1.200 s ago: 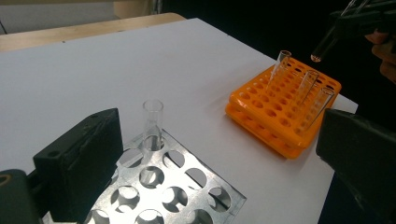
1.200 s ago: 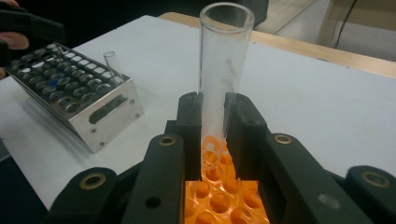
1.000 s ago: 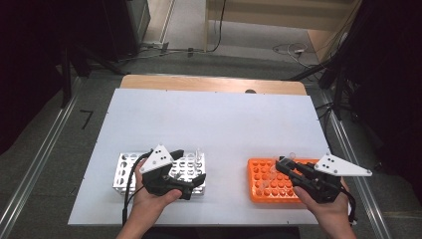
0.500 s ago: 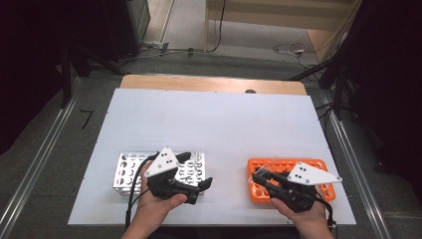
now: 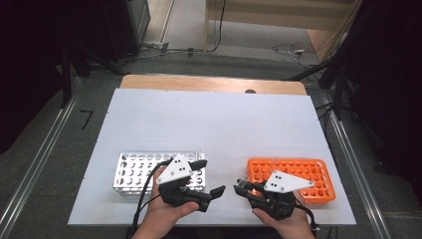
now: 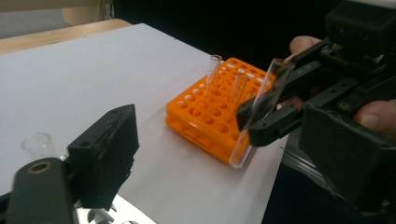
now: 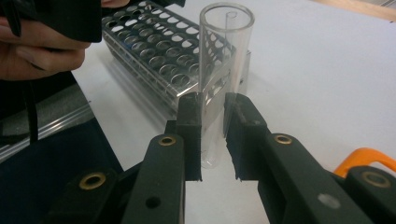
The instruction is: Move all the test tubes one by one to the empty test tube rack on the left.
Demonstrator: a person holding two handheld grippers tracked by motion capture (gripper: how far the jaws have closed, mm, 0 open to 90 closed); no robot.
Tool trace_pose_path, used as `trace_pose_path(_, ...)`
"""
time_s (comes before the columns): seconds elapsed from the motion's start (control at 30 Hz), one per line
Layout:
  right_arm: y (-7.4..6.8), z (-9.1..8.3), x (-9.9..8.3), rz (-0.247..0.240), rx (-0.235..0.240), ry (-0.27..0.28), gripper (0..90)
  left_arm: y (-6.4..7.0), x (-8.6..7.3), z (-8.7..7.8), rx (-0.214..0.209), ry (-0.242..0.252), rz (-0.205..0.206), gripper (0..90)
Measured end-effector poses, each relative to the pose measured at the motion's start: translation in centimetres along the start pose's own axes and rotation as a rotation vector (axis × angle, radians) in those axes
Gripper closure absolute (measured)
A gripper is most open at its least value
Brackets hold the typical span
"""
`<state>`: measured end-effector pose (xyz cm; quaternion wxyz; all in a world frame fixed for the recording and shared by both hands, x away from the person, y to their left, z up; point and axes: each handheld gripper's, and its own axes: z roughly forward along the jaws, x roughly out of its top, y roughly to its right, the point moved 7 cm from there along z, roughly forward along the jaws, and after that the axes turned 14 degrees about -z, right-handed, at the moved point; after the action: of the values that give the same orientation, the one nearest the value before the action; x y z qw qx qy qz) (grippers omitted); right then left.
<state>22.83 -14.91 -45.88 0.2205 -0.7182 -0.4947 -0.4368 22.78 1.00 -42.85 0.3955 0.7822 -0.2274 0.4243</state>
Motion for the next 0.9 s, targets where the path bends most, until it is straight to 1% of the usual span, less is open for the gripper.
trace_pose_path(0.1, -0.3, 0.4, -0.2, -0.004, 0.009, -0.009, 74.0, 0.5, 0.0, 0.3, -0.019, 0.0, 0.005, 21.9)
trace_pose_path(0.17, -0.4, 0.7, -0.2, -0.006, 0.014, -0.014, 74.0, 0.9, -0.2, 0.7, -0.014, -0.011, 0.016, 27.3)
trace_pose_path(0.37, -1.0, 1.1, -0.3, -0.014, 0.029, -0.024, 74.0, 2.1, -0.9, 1.9, -0.026, -0.045, 0.059, 40.3)
trace_pose_path(0.5, -1.3, 1.3, -0.3, -0.022, 0.039, -0.032, 74.0, 2.6, -1.1, 2.4, -0.039, -0.044, 0.064, 49.6)
trace_pose_path(0.67, -1.7, 1.4, -0.3, -0.033, 0.051, -0.035, 74.0, 2.9, -1.5, 3.0, -0.027, -0.061, 0.084, 58.0)
trace_pose_path(0.8, -2.0, 1.4, -0.2, -0.039, 0.062, -0.033, 74.0, 2.9, -1.8, 3.3, -0.009, -0.068, 0.095, 65.4)
trace_pose_path(0.9, -2.0, 1.5, -0.2, -0.042, 0.069, -0.034, 74.0, 3.0, -1.8, 3.4, -0.012, -0.07, 0.097, 70.9)
